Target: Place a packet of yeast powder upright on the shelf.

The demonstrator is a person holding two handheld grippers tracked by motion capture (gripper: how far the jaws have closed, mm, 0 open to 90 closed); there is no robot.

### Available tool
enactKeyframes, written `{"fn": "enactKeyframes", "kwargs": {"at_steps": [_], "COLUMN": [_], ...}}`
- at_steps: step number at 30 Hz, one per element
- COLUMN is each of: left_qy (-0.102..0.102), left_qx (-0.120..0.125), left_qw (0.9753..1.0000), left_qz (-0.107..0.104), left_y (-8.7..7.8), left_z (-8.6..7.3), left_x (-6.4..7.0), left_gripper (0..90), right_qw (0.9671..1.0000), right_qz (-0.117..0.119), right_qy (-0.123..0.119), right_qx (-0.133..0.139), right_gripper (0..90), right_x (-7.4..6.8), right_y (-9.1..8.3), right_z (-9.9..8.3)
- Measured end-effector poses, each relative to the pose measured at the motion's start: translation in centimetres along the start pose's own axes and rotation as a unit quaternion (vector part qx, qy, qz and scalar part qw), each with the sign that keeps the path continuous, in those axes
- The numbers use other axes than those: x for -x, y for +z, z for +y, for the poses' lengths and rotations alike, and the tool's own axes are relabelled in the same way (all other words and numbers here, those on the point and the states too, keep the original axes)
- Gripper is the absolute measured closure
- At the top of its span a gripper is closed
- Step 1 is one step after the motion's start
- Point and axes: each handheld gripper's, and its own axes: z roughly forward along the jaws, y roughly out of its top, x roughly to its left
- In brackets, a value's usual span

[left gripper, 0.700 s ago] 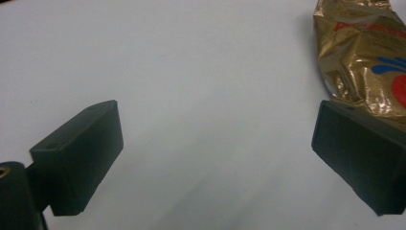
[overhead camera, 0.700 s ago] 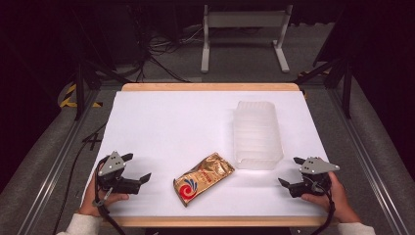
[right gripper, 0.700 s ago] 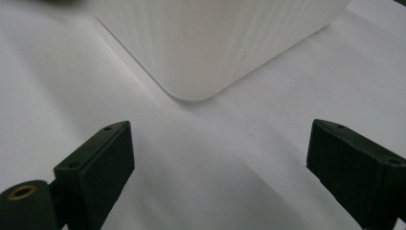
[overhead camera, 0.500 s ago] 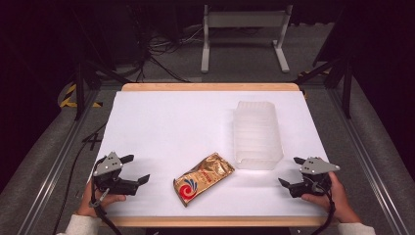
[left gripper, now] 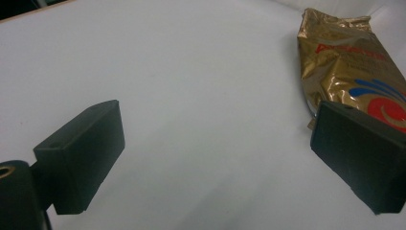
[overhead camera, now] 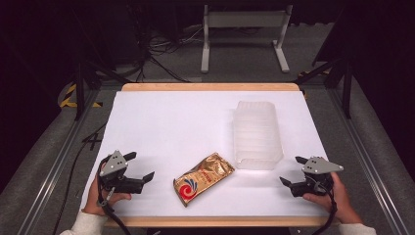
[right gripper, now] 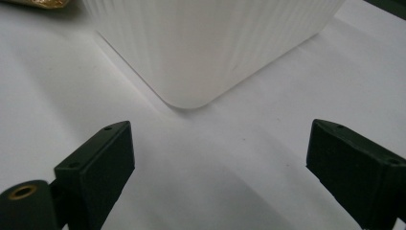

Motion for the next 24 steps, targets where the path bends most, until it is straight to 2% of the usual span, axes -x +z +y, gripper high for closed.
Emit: {"fn": "enactKeyframes", "kwargs": {"at_steps": [1, 5, 8, 11, 12, 13, 14, 17, 18, 20, 24], "left_qy": [-0.003, 0.004, 0.022, 0.035, 0.035, 0.035, 0.035, 0.03, 0.029, 0.031, 0.049], "left_qx": [0.003, -0.012, -0.031, -0.054, -0.054, -0.053, -0.053, -0.05, -0.049, -0.055, -0.074], "left_qw": [1.0, 0.9998, 0.999, 0.9967, 0.9967, 0.9957, 0.9957, 0.9935, 0.9919, 0.9898, 0.9844], "left_qz": [-0.006, -0.017, -0.024, -0.049, -0.049, -0.068, -0.068, -0.097, -0.113, -0.127, -0.152], "left_y": [0.2, 1.2, 2.5, 4.1, 4.1, 5.0, 5.0, 6.2, 6.9, 8.0, 10.9], "left_z": [0.1, 1.0, 1.8, 2.6, 2.6, 3.3, 3.3, 4.4, 4.9, 5.7, 7.3], "left_x": [0.0, 0.4, 0.6, 0.7, 0.7, 0.7, 0.7, 0.8, 0.9, 1.2, 2.4], "left_gripper": [5.0, 5.2, 6.6, 6.9, 6.9, 6.9, 6.9, 7.8, 8.9, 11.3, 13.4], "right_qw": [1.0, 0.9999, 0.9999, 0.9999, 0.9999, 0.9999, 0.9999, 1.0, 1.0, 0.9999, 0.9999], "right_qz": [0.001, 0.007, 0.008, 0.008, 0.009, 0.009, 0.009, 0.007, 0.006, 0.006, 0.001], "right_qy": [0.0, -0.002, -0.001, 0.003, 0.002, 0.001, 0.001, 0.004, 0.005, 0.008, 0.013], "right_qx": [0.002, 0.009, 0.009, 0.009, 0.009, 0.007, 0.007, 0.005, 0.004, 0.003, 0.003], "right_gripper": [9.8, 9.6, 9.6, 9.6, 9.6, 9.6, 9.6, 9.6, 9.7, 9.6, 9.7], "right_x": [0.0, -0.2, -0.2, -0.2, -0.3, -0.3, -0.3, -0.4, -0.5, -0.5, -0.5], "right_y": [0.0, -0.1, -0.1, -0.1, -0.2, -0.2, -0.2, -0.4, -0.5, -0.7, -1.2], "right_z": [0.0, 0.0, -0.1, -0.2, -0.2, -0.3, -0.3, -0.5, -0.6, -0.8, -1.2]}}
